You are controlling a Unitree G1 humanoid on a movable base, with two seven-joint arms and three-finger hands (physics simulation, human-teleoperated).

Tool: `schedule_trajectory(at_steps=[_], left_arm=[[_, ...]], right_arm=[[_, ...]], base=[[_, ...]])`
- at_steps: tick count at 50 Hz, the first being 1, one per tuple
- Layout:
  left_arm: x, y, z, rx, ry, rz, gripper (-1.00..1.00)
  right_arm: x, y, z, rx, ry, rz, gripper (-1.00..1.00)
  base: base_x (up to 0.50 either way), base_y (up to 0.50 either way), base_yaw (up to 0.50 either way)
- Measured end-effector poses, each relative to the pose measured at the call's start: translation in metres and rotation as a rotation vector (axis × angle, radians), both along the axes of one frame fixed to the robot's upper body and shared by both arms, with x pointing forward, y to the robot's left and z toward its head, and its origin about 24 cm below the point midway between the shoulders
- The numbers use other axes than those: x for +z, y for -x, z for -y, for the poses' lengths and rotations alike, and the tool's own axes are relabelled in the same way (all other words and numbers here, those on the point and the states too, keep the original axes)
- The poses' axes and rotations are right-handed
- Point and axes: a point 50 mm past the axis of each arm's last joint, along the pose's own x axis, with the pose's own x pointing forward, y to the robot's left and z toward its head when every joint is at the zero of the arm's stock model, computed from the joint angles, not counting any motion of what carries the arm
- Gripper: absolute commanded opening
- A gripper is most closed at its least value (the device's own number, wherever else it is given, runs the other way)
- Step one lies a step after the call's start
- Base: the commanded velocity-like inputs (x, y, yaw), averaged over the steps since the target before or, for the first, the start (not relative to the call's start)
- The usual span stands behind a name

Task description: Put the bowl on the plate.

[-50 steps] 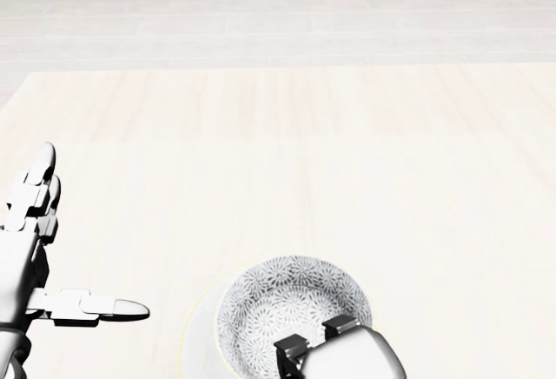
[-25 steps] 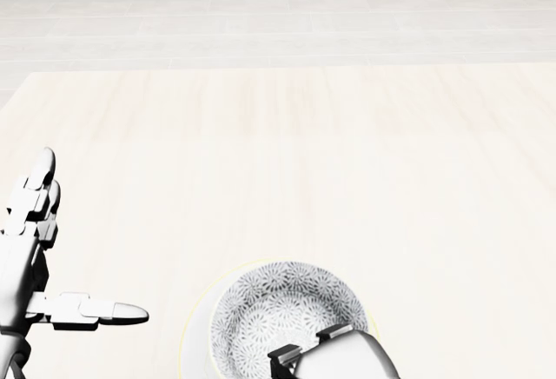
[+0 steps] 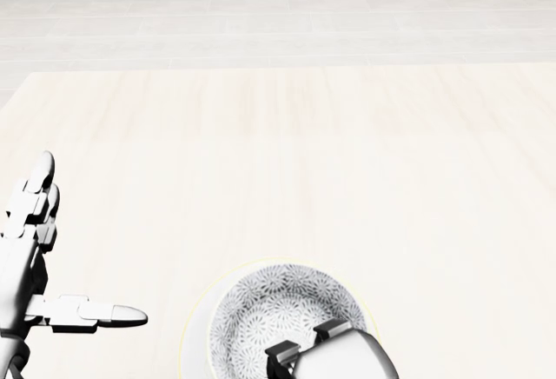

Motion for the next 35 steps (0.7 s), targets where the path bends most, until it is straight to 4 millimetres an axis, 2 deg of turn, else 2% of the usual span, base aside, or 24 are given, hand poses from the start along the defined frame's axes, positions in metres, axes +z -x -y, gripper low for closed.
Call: schedule_trajectory(at_steps=[3,11,20,23,26,31,35], left_arm=[[-0.0001,0.0,0.0,0.0,0.0,0.0,1.0],[0.0001,-0.0007,0.0004,-0.001,0.0,0.0,1.0],[0.0017,-0.0021,0.001,-0.003,-0.002,0.007,1.0],[0.0021,-0.0024,0.0013,-0.004,-0.002,0.009,1.0],[0.0025,-0.0027,0.0017,-0.005,-0.003,0.011,1.0],[0.0037,-0.0035,0.0022,-0.007,-0.004,0.016,1.0],[0.0044,-0.0041,0.0025,-0.008,-0.005,0.018,1.0]], right_arm=[[0.0003,0.0001,-0.0001,0.0,-0.002,0.002,0.02],[0.0013,0.0,-0.0005,0.001,-0.006,0.007,0.24],[0.0027,-0.001,-0.0011,0.004,-0.011,0.011,0.27],[0.0031,-0.0014,-0.0012,0.004,-0.012,0.012,0.4],[0.0036,-0.0017,-0.0014,0.004,-0.014,0.014,0.4],[0.0044,-0.0021,-0.0016,0.004,-0.015,0.016,0.55],[0.0052,-0.0021,-0.0012,0.004,-0.016,0.017,0.58]], base=[[0.0,0.0,0.0],[0.0,0.0,0.0],[0.0,0.0,0.0],[0.0,0.0,0.0],[0.0,0.0,0.0],[0.0,0.0,0.0],[0.0,0.0,0.0]])
